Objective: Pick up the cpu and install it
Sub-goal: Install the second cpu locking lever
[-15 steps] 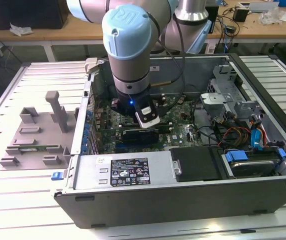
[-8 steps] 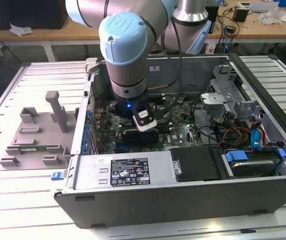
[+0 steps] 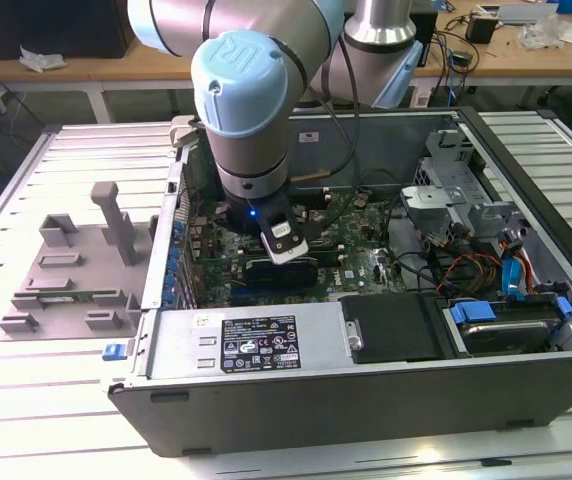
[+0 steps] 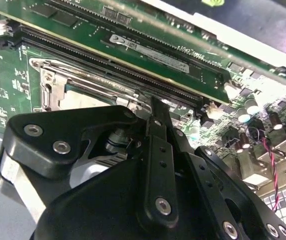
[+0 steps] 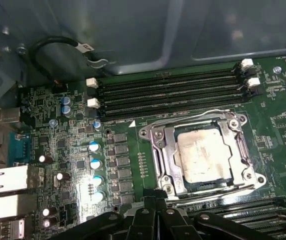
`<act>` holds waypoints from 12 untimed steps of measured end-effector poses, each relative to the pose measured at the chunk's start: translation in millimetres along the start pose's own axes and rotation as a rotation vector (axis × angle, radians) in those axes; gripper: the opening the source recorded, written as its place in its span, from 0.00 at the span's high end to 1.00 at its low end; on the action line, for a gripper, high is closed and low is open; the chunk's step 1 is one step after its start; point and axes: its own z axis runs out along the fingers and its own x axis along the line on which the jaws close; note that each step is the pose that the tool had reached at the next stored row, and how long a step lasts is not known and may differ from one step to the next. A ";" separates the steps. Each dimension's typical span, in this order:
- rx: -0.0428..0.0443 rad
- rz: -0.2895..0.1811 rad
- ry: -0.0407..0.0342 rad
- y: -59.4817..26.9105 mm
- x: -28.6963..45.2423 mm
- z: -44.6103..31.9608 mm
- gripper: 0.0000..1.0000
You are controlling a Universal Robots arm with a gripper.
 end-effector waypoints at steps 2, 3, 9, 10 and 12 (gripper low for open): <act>-0.0072 0.000 0.0008 0.7 0.1 0.7 0.89; -0.0100 0.000 0.0011 1.1 0.2 1.0 0.89; -0.0137 0.001 0.0015 1.8 0.3 0.9 0.89; -0.0128 0.001 0.0011 2.6 0.3 -1.1 0.89; -0.0074 0.000 0.0008 5.0 0.2 -8.0 0.89</act>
